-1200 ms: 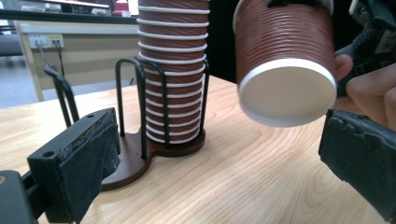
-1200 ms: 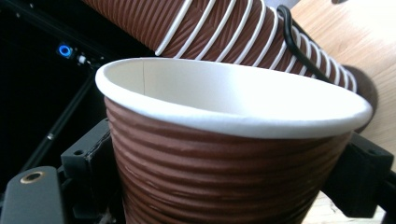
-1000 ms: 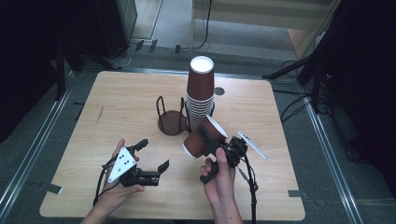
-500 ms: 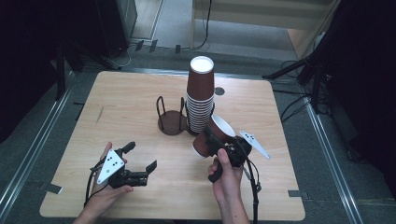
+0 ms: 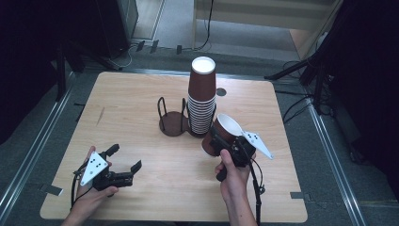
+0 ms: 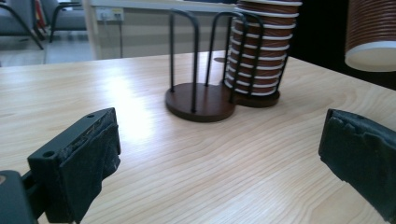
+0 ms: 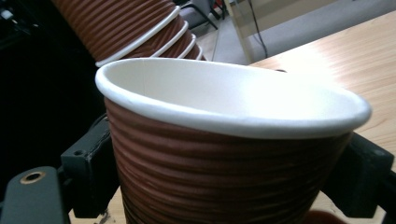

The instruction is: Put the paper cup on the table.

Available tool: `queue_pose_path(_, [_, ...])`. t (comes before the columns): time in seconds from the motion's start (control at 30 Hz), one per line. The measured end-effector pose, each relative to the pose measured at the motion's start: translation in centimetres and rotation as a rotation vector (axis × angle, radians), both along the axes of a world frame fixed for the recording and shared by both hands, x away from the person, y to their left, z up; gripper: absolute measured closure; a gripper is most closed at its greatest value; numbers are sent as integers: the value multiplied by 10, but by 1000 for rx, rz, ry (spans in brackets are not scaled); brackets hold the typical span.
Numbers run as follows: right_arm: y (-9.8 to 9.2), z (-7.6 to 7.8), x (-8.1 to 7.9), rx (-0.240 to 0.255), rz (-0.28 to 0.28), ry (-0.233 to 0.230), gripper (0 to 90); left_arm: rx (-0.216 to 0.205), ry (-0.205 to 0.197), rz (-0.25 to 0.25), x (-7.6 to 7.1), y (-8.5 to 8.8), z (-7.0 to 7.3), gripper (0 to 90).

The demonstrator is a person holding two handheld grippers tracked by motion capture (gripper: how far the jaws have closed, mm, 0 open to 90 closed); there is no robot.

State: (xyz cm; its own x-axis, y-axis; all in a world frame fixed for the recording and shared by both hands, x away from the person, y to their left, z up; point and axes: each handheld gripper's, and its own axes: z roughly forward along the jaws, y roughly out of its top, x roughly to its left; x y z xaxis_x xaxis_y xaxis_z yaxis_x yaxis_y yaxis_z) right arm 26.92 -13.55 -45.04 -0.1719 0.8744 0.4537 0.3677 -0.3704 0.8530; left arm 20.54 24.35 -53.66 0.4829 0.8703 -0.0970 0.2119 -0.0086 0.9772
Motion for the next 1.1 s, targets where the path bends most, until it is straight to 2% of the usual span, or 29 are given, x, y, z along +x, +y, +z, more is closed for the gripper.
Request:
queue_pose_path(0.17, [-2,0,3,-63,-16,-21,120,10,11,42,-2,17,-3,0])
queue_pose_path(0.33, [-4,0,6,-122,-45,-29,119,0,24,86,-1,34,-6,0])
queue_pose_path(0.6, [-11,-2,11,-194,-82,-46,119,-4,54,168,0,58,-10,0])
queue_pose_path(0.7, [-13,-3,15,-247,-109,-59,119,-17,62,191,1,64,-11,0])
queue_pose_path(0.87, [-17,-4,20,-306,-148,-109,119,4,73,207,3,67,-14,0])
queue_pose_path(1.03, [-24,-6,26,-296,-168,-157,119,1,81,212,4,69,-15,0])
queue_pose_path(1.1, [-25,-7,29,-312,-181,-176,119,-7,83,215,4,70,-15,0])
